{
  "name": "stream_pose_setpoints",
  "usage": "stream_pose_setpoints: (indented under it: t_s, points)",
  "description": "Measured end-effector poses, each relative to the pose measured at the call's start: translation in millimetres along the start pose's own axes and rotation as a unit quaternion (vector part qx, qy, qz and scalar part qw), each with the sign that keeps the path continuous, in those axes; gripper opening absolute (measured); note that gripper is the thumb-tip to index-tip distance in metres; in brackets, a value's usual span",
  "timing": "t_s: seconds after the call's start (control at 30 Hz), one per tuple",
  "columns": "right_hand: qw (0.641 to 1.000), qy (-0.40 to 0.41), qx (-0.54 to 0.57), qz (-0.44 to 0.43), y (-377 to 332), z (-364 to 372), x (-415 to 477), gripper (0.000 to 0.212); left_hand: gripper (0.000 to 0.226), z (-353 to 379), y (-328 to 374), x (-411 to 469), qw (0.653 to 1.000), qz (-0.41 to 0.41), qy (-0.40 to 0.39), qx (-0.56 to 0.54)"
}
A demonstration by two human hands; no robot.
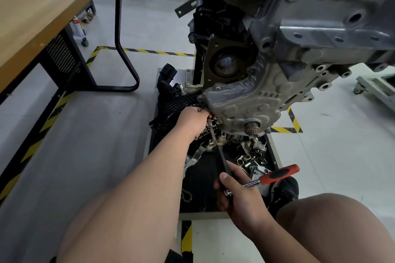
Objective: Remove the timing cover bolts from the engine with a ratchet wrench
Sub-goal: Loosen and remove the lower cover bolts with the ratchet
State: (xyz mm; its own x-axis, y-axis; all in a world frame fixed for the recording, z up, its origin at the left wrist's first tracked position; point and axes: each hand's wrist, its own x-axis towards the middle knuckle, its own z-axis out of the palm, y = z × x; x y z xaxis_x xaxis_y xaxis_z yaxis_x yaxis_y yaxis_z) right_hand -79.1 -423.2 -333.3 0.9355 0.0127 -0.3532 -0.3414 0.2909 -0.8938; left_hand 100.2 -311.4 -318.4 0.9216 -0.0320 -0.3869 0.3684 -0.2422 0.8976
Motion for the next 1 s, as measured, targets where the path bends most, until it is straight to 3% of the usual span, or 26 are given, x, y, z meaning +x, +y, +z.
stream_pose_setpoints:
  t_s: [0.4,0.6,0.73,1.0]
  points:
    - [0.999,0.032,0.001,-0.008,4,14,10,0.023,0.045,1,1,-4,0.997,0.04,0.065,0.024]
    - [0.986,0.095,0.134,0.026,12,34,9,0.006,0.025,-6,-15,-20,0.997,0.043,0.022,0.053]
    - [0.965,0.086,0.241,0.048,13,50,5,0.005,0.032,-8,-23,-38,0.992,0.062,-0.021,0.111]
    - [0.948,0.113,0.287,0.077,14,65,6,0.006,0.029,-9,-23,-40,0.99,0.073,-0.006,0.12]
